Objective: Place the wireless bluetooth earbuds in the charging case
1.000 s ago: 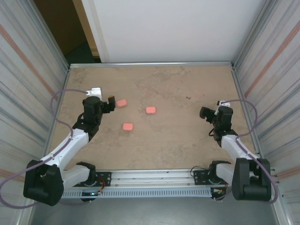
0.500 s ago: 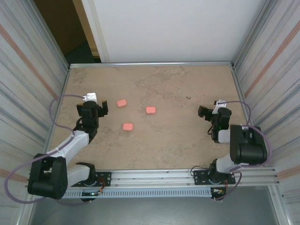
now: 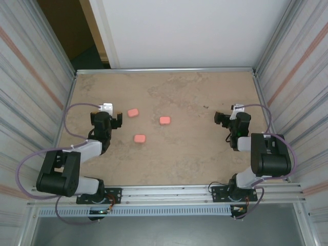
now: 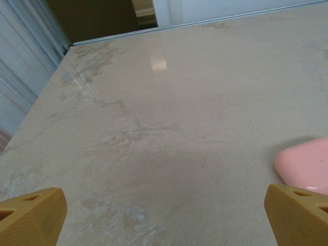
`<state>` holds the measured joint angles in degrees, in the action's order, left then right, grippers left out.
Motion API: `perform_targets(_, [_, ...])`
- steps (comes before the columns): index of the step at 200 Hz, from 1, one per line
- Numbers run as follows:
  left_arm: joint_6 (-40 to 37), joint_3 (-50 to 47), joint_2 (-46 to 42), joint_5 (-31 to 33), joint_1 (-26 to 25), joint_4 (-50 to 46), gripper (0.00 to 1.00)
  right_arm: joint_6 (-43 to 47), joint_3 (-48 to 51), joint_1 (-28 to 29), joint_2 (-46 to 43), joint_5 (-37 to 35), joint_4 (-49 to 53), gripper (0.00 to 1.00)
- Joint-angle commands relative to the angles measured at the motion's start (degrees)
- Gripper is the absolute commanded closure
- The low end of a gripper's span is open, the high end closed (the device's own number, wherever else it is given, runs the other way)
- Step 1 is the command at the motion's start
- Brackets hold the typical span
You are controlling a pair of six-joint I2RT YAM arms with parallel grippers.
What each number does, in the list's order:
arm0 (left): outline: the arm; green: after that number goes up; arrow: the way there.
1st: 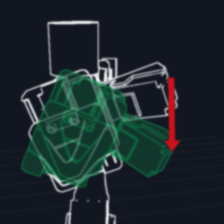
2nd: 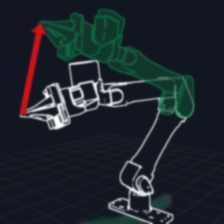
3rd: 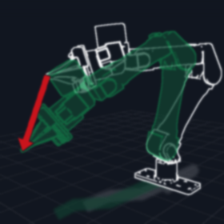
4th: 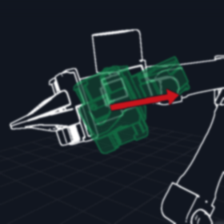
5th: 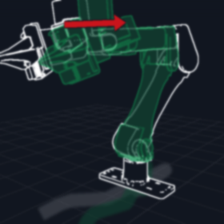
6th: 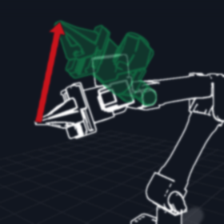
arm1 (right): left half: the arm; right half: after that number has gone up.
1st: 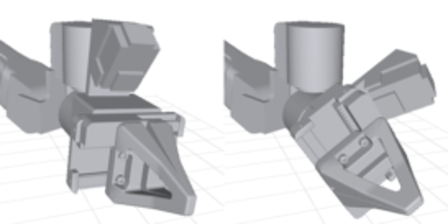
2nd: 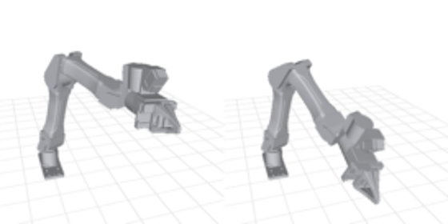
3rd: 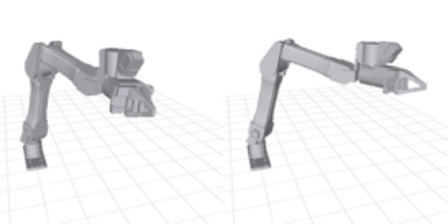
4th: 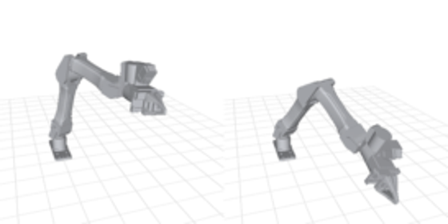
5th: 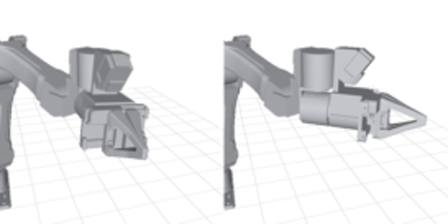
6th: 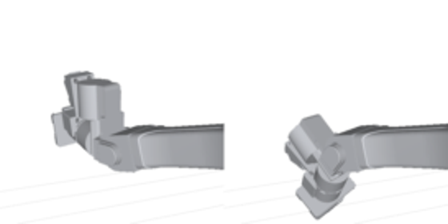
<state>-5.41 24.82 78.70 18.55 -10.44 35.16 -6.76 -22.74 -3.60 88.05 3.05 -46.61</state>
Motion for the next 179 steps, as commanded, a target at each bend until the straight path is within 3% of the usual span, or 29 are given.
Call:
perform_targets(1, [-2.76,-2.31,2.34,-3.61,0.93,8.82,0.01,1.5,-0.44,0.18,0.37,-0.57,0.53,0.01])
perform_targets(16, [-3.47,-4.0,4.85,-4.1,1.16,14.96,0.01,1.51,-0.48,0.21,0.37,-0.58,0.55,0.01])
perform_targets(56, [1.37,-3.58,5.58,-11.18,6.1,12.26,0.01,1.49,-0.59,0.24,0.34,-0.57,0.56,0.01])
perform_targets(66, [2.11,-2.97,9.63,-10.79,7.8,17.03,0.01,1.56,-0.58,0.24,0.35,-0.51,0.56,0.01])
perform_targets(76, [3.82,-2.17,7.16,-12.17,8.41,10.47,0.01,1.56,-0.49,0.26,0.37,-0.57,0.55,0.01])
perform_targets(82, [3.92,-2.73,7.64,-12.64,8.72,12.52,0.01,1.48,-0.51,0.24,0.37,-0.56,0.55,0.01])
perform_targets(89, [3.21,-3.05,8.98,-12.06,8.67,15.75,0.01,1.54,-0.59,0.17,0.32,-0.55,0.56,0.01])
perform_targets(101, [3.99,-2.33,7.3,-12.61,8.73,11.02,0.01,1.52,-0.49,0.2,0.37,-0.58,0.56,0.01])
perform_targets(113, [3.57,-2.87,8.49,-12.32,8.71,14.27,0.01,1.5,-0.51,0.3,0.37,-0.71,0.63,0.01])
perform_targets(179, [3.57,-2.51,7.79,-12.23,8.5,12.43,0.01,2.13,-0.61,1.39,0.28,-2.66,0.69,0.01])
